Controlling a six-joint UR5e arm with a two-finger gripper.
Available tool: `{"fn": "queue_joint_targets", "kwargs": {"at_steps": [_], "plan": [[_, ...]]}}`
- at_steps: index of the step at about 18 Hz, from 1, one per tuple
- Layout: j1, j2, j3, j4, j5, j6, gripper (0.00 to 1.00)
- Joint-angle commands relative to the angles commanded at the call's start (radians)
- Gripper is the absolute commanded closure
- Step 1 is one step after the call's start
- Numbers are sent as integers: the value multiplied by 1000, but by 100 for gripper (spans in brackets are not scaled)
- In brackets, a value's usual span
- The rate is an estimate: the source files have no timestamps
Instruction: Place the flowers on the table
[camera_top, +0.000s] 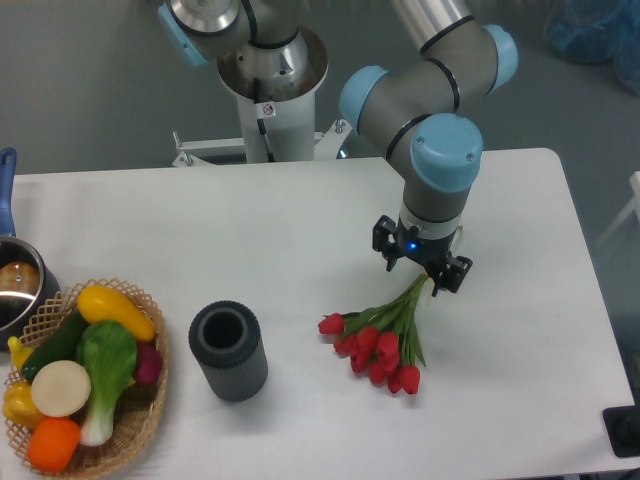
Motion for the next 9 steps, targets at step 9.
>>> {"fn": "queue_joint_targets", "kwargs": {"at_steps": [9], "plan": [[35, 8, -22, 6, 6, 11, 0]]}}
